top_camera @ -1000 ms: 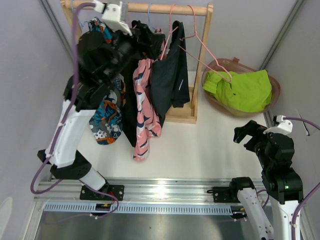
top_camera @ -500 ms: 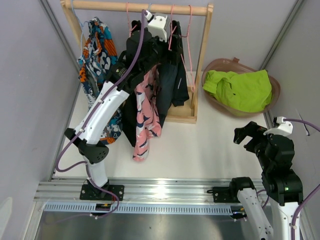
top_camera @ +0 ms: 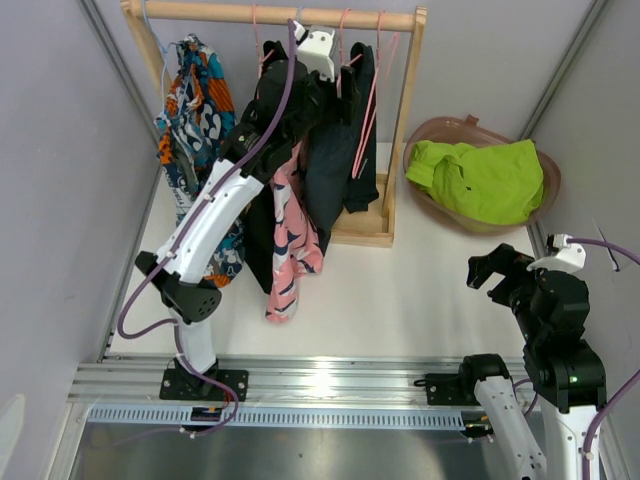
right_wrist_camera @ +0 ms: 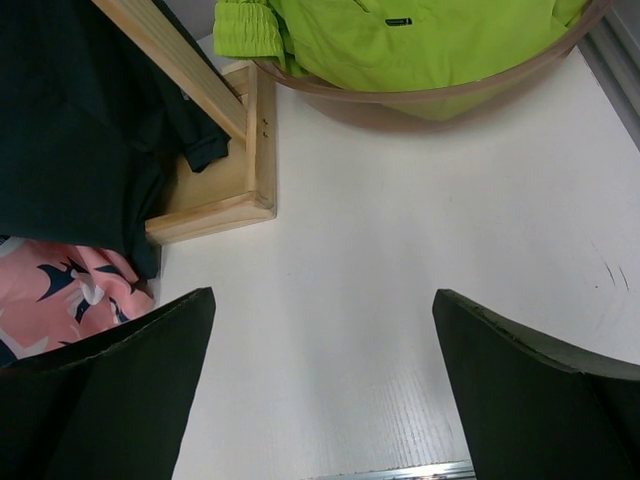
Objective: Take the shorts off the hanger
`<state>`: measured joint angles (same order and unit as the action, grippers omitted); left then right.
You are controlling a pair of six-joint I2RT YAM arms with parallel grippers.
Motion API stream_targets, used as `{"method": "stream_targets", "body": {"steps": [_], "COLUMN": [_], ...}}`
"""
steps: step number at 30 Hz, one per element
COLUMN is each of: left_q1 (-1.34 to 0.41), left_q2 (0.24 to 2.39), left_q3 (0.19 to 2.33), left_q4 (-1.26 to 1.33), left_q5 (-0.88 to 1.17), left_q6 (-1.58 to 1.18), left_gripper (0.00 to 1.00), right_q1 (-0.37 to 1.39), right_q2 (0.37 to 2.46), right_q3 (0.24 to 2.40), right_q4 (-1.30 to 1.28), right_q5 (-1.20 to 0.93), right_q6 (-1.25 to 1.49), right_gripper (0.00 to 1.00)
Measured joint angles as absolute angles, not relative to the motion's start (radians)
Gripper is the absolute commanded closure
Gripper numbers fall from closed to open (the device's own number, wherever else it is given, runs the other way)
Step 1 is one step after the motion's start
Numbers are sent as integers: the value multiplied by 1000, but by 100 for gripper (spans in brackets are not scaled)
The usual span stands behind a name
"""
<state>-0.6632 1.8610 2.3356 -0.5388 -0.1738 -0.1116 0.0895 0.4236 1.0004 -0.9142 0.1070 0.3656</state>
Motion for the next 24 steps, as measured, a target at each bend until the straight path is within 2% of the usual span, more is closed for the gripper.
{"method": "stream_targets", "body": {"steps": [4, 6, 9, 10, 12, 13, 14, 15, 24], "left_q1": [-662, -662, -659, -658, -654, -652, -649, -648, -643], "left_q2": [1893, 1905, 1920, 1923, 1927, 1928, 1930, 1930, 1925], "left_q3": [2336, 2336, 2336, 2336, 2336, 2336, 2336, 2336, 2336], "left_q4": [-538, -539, -540, -540, -540, -540, -540, -541, -546], "left_q5": [-188, -194, -204, -205, -212, -216, -221, -232, -251], "left_q6": [-111, -111, -109, -105, -109, -108, -107, -106, -100], "left_gripper": [28, 32, 50, 66, 79, 90, 97, 100, 100], "right_q1": [89, 89, 89, 89, 89, 89, 89, 89, 90], "right_q2": [419, 417, 416, 414, 413, 411, 411, 410, 405], "right_q3": [1000, 999, 999, 998, 997, 997, 996, 995, 995], "right_q4": [-914, -915, -914, -914, -914, -914, -914, -914, -908], "right_q5": [104, 103, 99, 99, 97, 96, 96, 96, 96], "right_q6": [366, 366, 366, 366, 366, 366, 366, 366, 366], "right_gripper": [0, 1, 1, 1, 0, 0, 0, 0, 0]}}
